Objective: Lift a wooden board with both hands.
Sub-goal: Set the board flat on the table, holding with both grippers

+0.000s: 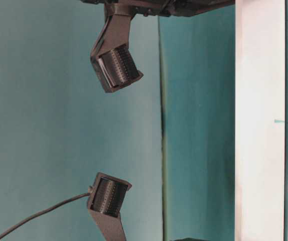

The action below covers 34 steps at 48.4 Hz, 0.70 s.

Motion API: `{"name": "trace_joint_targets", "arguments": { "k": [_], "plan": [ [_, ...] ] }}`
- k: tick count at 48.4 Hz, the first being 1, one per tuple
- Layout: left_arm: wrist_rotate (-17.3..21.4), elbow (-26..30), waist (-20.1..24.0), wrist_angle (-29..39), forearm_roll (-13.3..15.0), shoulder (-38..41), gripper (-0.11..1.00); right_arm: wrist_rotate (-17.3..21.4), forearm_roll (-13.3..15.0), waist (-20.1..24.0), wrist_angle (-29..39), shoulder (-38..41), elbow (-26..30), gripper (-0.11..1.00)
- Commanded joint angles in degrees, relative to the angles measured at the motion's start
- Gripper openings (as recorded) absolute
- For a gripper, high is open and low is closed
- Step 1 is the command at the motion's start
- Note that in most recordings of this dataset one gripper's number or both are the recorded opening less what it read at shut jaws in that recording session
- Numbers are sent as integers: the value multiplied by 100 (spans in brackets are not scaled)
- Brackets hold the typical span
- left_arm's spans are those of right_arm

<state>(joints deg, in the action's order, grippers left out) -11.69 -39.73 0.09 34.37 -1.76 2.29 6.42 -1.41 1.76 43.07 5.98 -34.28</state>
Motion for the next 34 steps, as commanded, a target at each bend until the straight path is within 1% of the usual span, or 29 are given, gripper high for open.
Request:
{"name": "trace_joint_targets", "arguments": {
  "k": [1, 21, 24, 25, 34],
  "plan": [
    [-246, 26, 44, -114, 26, -18, 18, -18, -9, 79, -149, -35, -18, 21],
    [-237, 0, -62, -167, 18, -44, 18, -26, 0, 18, -448, -114, -202, 22],
    [-237, -9, -70, -176, 26, -44, 18, -9, -9, 18, -448, -114, -202, 24],
    [-237, 0, -70, -176, 18, -44, 18, -9, 0, 18, -439, -114, -202, 27],
    [-237, -9, -97, -272, 26, -53, 18, 44, 0, 26, -422, -114, -193, 78]
  ]
}}
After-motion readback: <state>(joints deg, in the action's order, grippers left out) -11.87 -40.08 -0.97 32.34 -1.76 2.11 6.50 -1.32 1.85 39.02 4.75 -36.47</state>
